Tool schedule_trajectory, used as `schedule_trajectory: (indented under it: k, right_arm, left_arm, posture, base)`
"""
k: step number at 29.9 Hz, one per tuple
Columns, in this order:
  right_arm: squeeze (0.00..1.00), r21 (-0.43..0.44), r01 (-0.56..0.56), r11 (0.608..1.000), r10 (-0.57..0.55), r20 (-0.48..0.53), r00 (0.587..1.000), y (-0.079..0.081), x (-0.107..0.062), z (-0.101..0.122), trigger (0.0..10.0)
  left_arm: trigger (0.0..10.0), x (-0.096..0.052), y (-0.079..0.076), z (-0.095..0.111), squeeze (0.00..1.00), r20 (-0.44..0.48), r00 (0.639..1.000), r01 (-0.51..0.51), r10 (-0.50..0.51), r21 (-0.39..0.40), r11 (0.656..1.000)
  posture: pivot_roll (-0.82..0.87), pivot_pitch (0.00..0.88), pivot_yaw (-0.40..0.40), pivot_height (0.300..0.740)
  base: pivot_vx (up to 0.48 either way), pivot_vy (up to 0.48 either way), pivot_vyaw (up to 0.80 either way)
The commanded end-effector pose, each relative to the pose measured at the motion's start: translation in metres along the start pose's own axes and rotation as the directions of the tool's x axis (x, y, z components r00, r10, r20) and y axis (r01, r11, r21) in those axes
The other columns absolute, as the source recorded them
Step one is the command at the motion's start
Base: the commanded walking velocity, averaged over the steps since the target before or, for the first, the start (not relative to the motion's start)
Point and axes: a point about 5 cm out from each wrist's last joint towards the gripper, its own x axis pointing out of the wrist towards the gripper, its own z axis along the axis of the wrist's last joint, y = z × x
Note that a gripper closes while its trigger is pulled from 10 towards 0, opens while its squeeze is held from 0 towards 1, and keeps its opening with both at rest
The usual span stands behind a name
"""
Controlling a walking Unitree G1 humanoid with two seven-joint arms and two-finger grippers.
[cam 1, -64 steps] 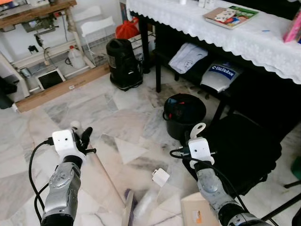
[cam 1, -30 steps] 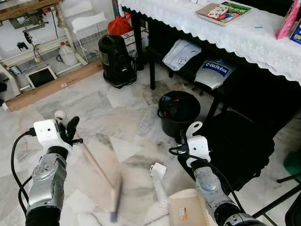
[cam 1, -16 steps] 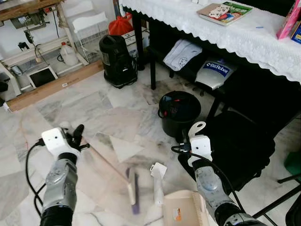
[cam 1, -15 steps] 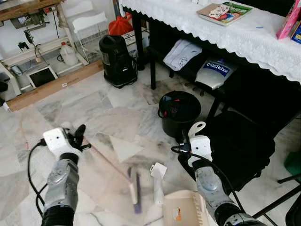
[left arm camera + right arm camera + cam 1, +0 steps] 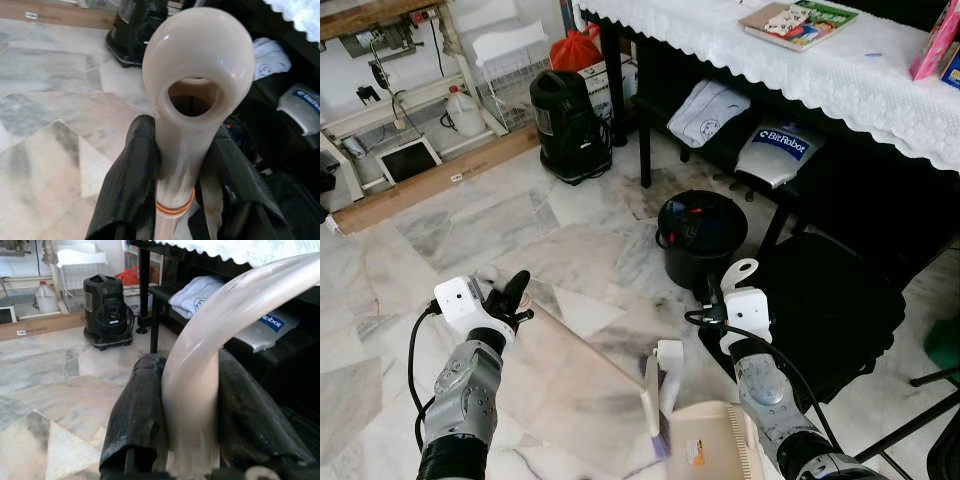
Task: Sweep floor
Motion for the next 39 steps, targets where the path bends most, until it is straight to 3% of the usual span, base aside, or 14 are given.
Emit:
schedule_trajectory:
  k: [1, 8, 18, 26, 31, 39]
  right_arm:
    - [0.00, 0.015, -0.010, 1.000, 0.010, -0.028, 1.000, 0.005, -0.002, -0.004, 10.0]
    - [0.00, 0.025, 0.017, 1.000, -0.017, 0.006, 1.000, 0.002, 0.006, 0.005, 10.0]
    - [0.00, 0.014, 0.094, 0.995, -0.095, 0.077, 0.993, -0.008, 0.013, 0.018, 10.0]
    - [0.00, -0.052, 0.142, 0.989, -0.137, 0.081, 0.987, -0.017, 0.010, 0.015, 10.0]
    - [0.00, -0.065, 0.157, 0.985, -0.151, 0.088, 0.985, -0.017, 0.009, 0.015, 10.0]
    - [0.00, -0.026, 0.168, 0.985, -0.163, 0.137, 0.977, -0.014, 0.012, 0.024, 10.0]
  left_arm:
    - [10.0, -0.002, -0.002, -0.001, 0.00, -0.021, 0.999, 0.044, -0.045, -0.022, 0.999]
    - [10.0, -0.008, -0.003, 0.011, 0.00, -0.052, 0.991, 0.120, -0.120, 0.001, 0.993]
    - [10.0, -0.026, 0.008, 0.020, 0.00, -0.097, 0.988, 0.127, -0.122, 0.048, 0.991]
    - [10.0, -0.030, -0.005, 0.017, 0.00, -0.159, 0.962, 0.232, -0.223, 0.041, 0.972]
    - [10.0, -0.031, -0.009, 0.022, 0.00, -0.153, 0.957, 0.255, -0.248, 0.024, 0.967]
    - [10.0, -0.030, -0.015, 0.026, 0.00, -0.147, 0.944, 0.298, -0.295, 0.001, 0.954]
  posture:
    - [0.05, 0.154, 0.066, 0.740]
    - [0.06, 0.131, 0.075, 0.740]
    - [0.07, 0.104, 0.081, 0.740]
    - [0.07, 0.088, 0.092, 0.740]
    - [0.07, 0.082, 0.097, 0.740]
    - [0.07, 0.080, 0.099, 0.740]
  base:
    - [0.000, 0.000, 0.00]
    - [0.000, 0.000, 0.00]
    - [0.000, 0.000, 0.00]
    - [0.000, 0.000, 0.00]
    - [0.000, 0.000, 0.00]
    - [0.000, 0.000, 0.00]
